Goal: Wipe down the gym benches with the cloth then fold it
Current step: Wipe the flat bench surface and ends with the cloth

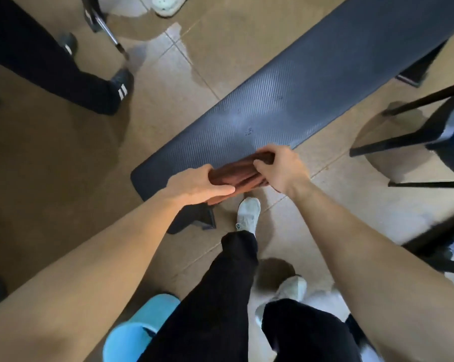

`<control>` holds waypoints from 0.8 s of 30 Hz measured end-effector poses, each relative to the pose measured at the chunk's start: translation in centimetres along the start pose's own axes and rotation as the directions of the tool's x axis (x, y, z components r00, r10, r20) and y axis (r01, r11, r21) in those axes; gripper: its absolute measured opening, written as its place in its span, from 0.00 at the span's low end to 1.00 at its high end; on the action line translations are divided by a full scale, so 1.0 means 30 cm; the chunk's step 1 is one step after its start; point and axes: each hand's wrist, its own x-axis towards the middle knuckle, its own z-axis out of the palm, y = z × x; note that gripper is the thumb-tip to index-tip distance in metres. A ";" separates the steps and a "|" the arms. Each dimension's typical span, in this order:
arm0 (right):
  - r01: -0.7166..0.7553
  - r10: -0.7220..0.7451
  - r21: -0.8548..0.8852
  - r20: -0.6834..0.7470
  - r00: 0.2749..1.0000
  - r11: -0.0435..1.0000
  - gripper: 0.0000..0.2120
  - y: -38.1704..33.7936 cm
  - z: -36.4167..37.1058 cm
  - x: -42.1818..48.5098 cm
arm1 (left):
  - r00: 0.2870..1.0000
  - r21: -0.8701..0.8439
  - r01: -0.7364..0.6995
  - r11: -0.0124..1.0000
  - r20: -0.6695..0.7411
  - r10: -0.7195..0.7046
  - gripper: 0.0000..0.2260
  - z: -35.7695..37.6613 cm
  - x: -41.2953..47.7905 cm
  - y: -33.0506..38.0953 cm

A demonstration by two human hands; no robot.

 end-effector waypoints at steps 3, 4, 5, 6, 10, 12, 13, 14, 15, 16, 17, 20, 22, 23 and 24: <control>0.102 -0.107 -0.249 -0.009 0.994 0.963 0.15 -0.012 0.071 0.108 | 0.965 0.059 0.163 0.985 -0.218 -0.147 0.33 0.031 0.065 -0.132; 0.134 -0.146 -0.375 -0.002 0.989 0.917 0.17 -0.001 0.110 0.134 | 0.919 0.054 0.240 0.969 -0.335 -0.209 0.31 0.064 0.087 -0.160; 0.164 -0.181 -0.504 0.016 0.983 0.848 0.19 0.017 0.158 0.159 | 0.868 0.047 0.291 0.955 -0.432 -0.243 0.32 0.110 0.112 -0.177; 0.204 -0.221 -0.602 0.046 0.974 0.772 0.23 0.038 0.209 0.184 | 0.825 0.045 0.306 0.951 -0.511 -0.241 0.34 0.165 0.143 -0.183; 0.467 -0.380 -0.694 0.291 0.878 0.547 0.32 0.149 0.386 0.313 | 0.810 -0.008 0.121 0.993 -0.577 -0.104 0.34 0.390 0.331 -0.168; 0.578 -0.449 -0.710 0.398 0.800 0.401 0.32 0.189 0.440 0.374 | 0.822 -0.005 0.092 0.996 -0.564 -0.079 0.31 0.441 0.424 -0.167; 0.611 -0.466 -0.716 0.436 0.770 0.338 0.31 0.204 0.456 0.404 | 0.811 0.004 0.099 0.995 -0.580 -0.078 0.31 0.451 0.460 -0.170; 0.626 -0.481 -0.722 0.454 0.750 0.295 0.30 0.208 0.459 0.440 | 0.793 0.011 0.099 0.995 -0.605 -0.072 0.31 0.449 0.494 -0.174; 0.626 -0.500 -0.731 0.448 0.741 0.273 0.29 0.203 0.446 0.480 | 0.777 0.014 0.091 0.996 -0.627 -0.062 0.31 0.433 0.523 -0.176; 0.611 -0.523 -0.743 0.420 0.742 0.271 0.29 0.186 0.425 0.524 | 0.765 0.015 0.070 0.997 -0.643 -0.044 0.31 0.404 0.553 -0.178; 0.586 -0.537 -0.758 0.380 0.753 0.286 0.28 0.161 0.399 0.573 | 0.754 0.027 0.042 0.999 -0.657 -0.014 0.30 0.362 0.586 -0.181; 0.484 -0.515 -0.785 0.252 0.820 0.387 0.28 0.071 0.338 0.695 | 0.735 0.100 -0.066 0.993 -0.668 0.116 0.26 0.200 0.681 -0.201; 0.421 -0.490 -0.790 0.179 0.853 0.446 0.28 0.033 0.351 0.716 | 0.743 0.082 -0.089 0.993 -0.658 0.121 0.25 0.142 0.703 -0.245; 0.405 -0.483 -0.788 0.159 0.861 0.464 0.28 0.019 0.375 0.705 | 0.745 0.050 -0.079 0.996 -0.660 0.092 0.24 0.149 0.688 -0.277; 0.407 -0.484 -0.785 0.158 0.860 0.467 0.29 0.006 0.405 0.686 | 0.743 0.017 -0.060 0.998 -0.667 0.056 0.24 0.179 0.657 -0.308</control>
